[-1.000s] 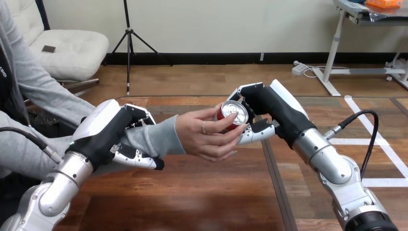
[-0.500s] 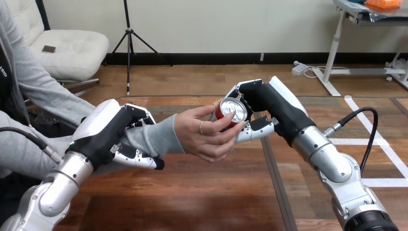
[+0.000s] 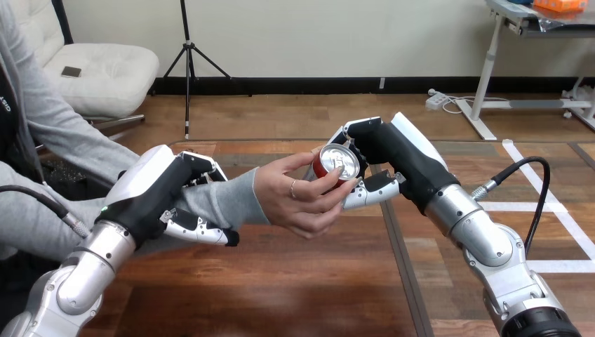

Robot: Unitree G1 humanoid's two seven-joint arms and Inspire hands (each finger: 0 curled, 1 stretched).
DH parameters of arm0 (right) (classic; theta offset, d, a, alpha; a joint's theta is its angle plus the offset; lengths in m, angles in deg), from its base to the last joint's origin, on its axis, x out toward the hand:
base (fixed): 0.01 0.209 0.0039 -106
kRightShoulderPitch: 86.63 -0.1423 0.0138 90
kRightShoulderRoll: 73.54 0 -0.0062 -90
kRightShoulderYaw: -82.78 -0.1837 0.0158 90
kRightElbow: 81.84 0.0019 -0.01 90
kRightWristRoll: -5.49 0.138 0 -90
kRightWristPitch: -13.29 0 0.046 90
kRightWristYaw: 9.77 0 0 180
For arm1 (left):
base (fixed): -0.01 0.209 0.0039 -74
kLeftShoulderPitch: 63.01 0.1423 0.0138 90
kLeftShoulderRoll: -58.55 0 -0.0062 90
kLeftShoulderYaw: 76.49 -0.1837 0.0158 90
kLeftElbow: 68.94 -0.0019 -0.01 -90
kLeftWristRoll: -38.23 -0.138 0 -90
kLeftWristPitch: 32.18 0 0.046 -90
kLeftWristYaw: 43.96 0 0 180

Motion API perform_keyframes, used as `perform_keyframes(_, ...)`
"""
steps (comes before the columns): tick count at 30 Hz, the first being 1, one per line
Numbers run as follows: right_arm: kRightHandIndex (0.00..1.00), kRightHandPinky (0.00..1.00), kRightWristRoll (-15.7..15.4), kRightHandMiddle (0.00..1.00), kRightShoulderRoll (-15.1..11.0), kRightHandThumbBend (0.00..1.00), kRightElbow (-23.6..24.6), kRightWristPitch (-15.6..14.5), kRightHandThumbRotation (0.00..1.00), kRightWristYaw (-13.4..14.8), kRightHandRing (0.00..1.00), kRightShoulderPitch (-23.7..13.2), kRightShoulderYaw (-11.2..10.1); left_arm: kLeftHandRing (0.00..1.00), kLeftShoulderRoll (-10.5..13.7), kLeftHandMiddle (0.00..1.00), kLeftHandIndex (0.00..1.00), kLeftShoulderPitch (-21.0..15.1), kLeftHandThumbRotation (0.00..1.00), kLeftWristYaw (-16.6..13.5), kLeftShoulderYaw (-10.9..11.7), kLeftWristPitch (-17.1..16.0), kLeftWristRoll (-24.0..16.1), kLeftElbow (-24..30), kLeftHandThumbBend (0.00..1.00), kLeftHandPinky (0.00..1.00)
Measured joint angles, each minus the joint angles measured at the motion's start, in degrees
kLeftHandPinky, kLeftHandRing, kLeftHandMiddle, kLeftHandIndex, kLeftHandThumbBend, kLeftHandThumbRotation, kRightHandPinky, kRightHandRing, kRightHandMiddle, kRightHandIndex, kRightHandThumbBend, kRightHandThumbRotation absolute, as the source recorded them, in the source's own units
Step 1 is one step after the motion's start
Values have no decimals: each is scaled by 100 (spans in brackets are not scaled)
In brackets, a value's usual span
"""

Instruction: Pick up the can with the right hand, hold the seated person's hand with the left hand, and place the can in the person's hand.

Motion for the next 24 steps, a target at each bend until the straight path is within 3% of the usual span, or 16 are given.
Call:
perform_keyframes(8, 41, 30, -13, 37, -6, 86, -1, -27, 0, 0, 33, 1, 1, 63, 0, 68, 67, 159, 8, -107, 28, 315, -114, 371, 100, 50)
perform_keyframes(24, 41, 31, -27, 37, -13, 86, -1, -31, 0, 6, 33, 0, 1, 66, 19, 71, 69, 253, 15, -193, 50, 817, -486, 949, 98, 50)
